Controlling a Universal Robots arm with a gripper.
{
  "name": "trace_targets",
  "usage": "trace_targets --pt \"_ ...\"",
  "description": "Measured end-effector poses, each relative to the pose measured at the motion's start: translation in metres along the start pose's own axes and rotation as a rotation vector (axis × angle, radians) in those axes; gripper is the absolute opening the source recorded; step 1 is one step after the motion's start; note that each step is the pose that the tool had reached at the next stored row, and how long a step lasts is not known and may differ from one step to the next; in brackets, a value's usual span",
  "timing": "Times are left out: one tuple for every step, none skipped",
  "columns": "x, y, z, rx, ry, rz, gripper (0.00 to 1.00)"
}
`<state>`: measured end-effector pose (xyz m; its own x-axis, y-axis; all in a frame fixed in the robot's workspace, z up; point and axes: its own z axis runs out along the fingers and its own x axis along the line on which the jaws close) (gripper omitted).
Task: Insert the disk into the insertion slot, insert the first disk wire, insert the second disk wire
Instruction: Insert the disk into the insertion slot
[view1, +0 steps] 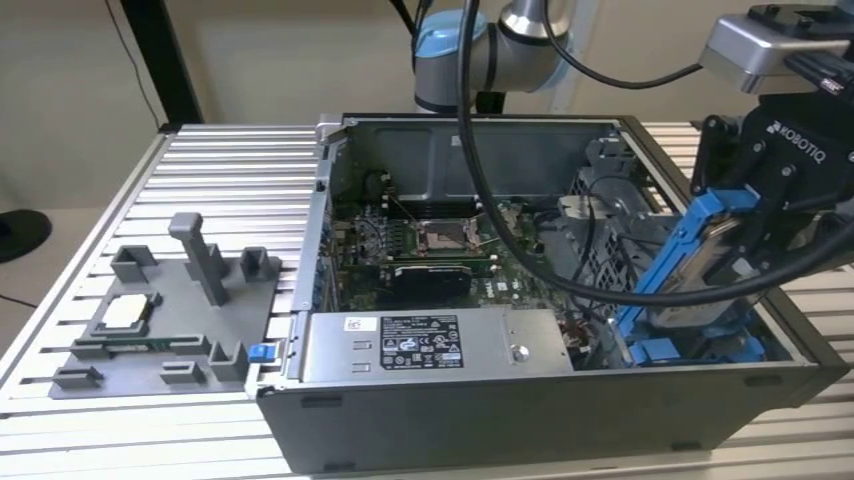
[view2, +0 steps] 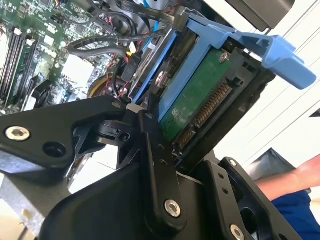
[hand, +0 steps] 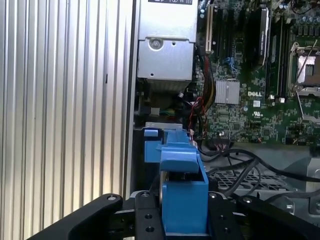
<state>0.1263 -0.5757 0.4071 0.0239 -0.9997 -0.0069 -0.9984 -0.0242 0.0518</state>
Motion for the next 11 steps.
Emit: trace_targets --pt "0.0 -0.0002 0.0 0.001 0.0 -0.001 0.0" --pt "0.0 -0.0004 0.0002 0.0024 -0.0004 -0.002 0.0" --pt "0.0001 -0.0006 0.0005 0.0031 -0.0008 -0.002 0.0" --pt "0.0001 -0.0006 0.0005 0.0036 -0.0005 -0.003 0.0" --pt "0.0001 -0.0007 0.0007 0.0037 -0.0001 -0.003 0.0" --pt "0.0 -0.0008 0.0013 0.0038 0.0001 -0.003 0.0" --pt "0.0 -0.0008 0.0023 0.0038 0.0 -0.003 0.0" --pt "0.0001 -0.0009 0.0039 0.0038 0.0 -0.003 0.0" --pt "0.0001 -0.001 0.0058 0.0038 0.0 -0.003 0.0" --pt "0.0001 -0.0011 0.0075 0.0038 0.0001 -0.003 0.0" --pt "0.0001 -0.0012 0.0093 0.0038 0.0 -0.003 0.0"
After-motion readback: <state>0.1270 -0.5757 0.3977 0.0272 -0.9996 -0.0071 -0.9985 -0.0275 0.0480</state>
